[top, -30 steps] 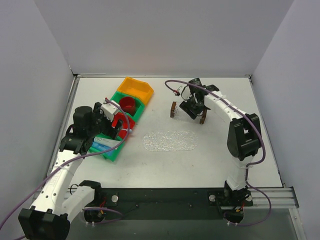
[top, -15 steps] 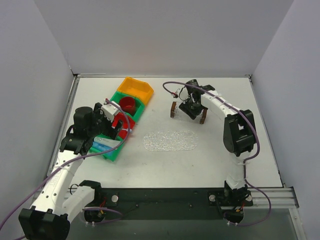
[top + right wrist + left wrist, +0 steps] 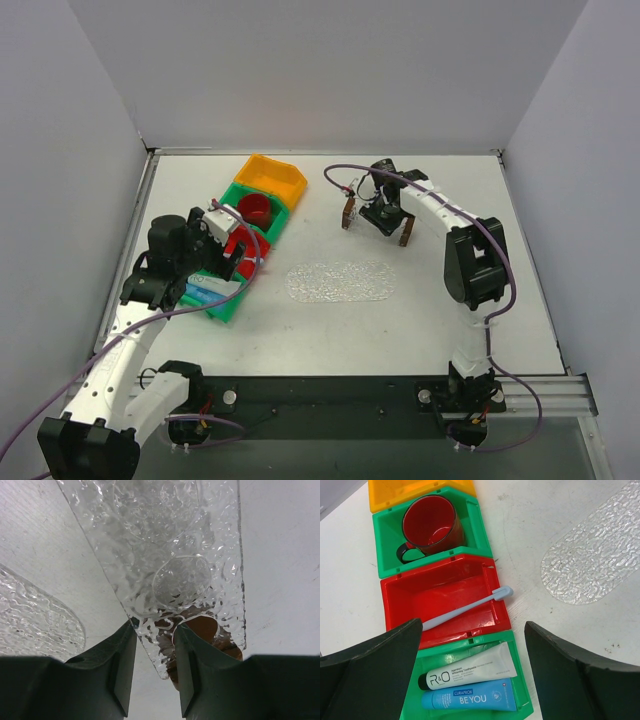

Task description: Prepare toiletry sets of a toothbrush and toothpaste on the tray

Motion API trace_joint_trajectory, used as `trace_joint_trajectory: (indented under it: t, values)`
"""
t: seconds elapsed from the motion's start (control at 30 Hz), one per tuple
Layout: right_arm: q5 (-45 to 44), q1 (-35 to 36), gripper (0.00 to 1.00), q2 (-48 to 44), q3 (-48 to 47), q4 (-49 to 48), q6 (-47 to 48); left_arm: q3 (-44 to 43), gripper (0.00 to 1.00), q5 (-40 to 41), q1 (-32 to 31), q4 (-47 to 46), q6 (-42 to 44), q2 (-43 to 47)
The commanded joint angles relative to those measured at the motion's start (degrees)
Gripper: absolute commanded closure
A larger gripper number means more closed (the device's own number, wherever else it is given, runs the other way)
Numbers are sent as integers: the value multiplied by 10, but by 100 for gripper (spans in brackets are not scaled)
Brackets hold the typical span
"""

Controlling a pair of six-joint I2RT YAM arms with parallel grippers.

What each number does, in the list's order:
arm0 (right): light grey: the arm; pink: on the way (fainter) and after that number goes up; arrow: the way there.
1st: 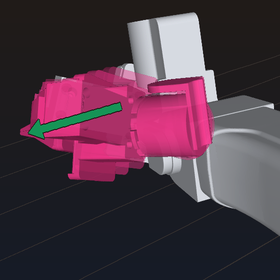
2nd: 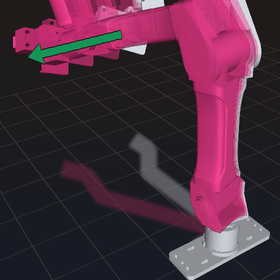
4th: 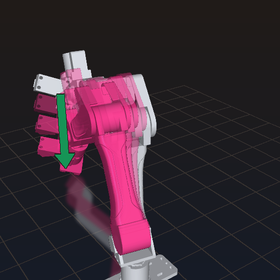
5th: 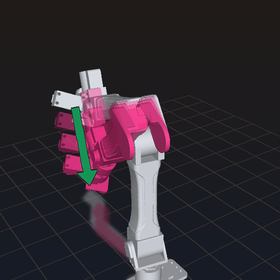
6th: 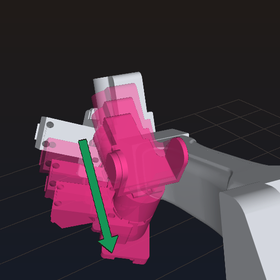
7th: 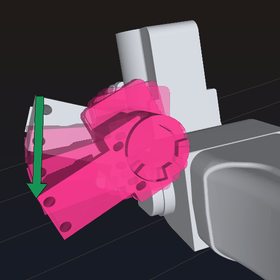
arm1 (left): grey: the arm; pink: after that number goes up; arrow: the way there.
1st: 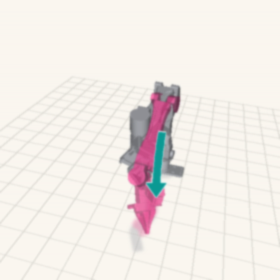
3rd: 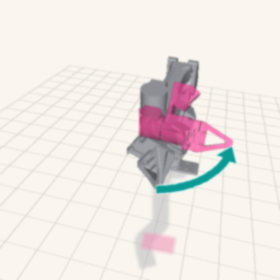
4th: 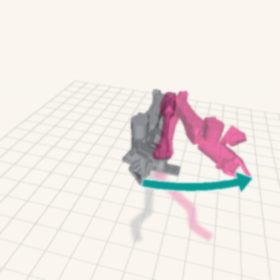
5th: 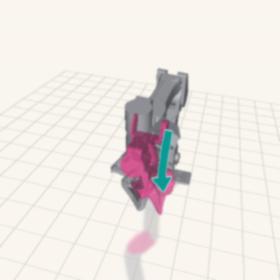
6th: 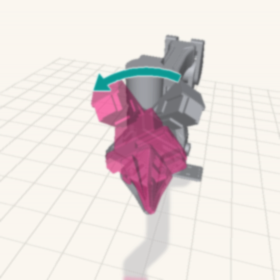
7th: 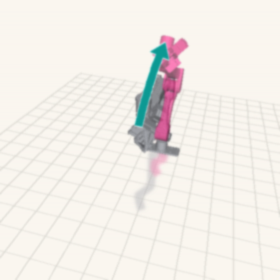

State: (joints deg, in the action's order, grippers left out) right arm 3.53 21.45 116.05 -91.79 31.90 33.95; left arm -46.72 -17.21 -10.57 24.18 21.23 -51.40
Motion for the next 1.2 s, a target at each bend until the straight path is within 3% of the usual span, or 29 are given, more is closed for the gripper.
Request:
trace_joint_trajectory:
  t: [0.0, 0.3, 1.17]
  values:
    - [7, -1, 88, -7, -7, 20, 10, 0, 6, 2, -2, -21, 6, 12]
    - [9, -1, 100, -37, 1, 20, 26, 2, 6, 6, -2, -22, 7, 14]
    - [4, 41, 100, -170, 100, -7, 37, 0, 6, 10, -2, -34, -1, 8]
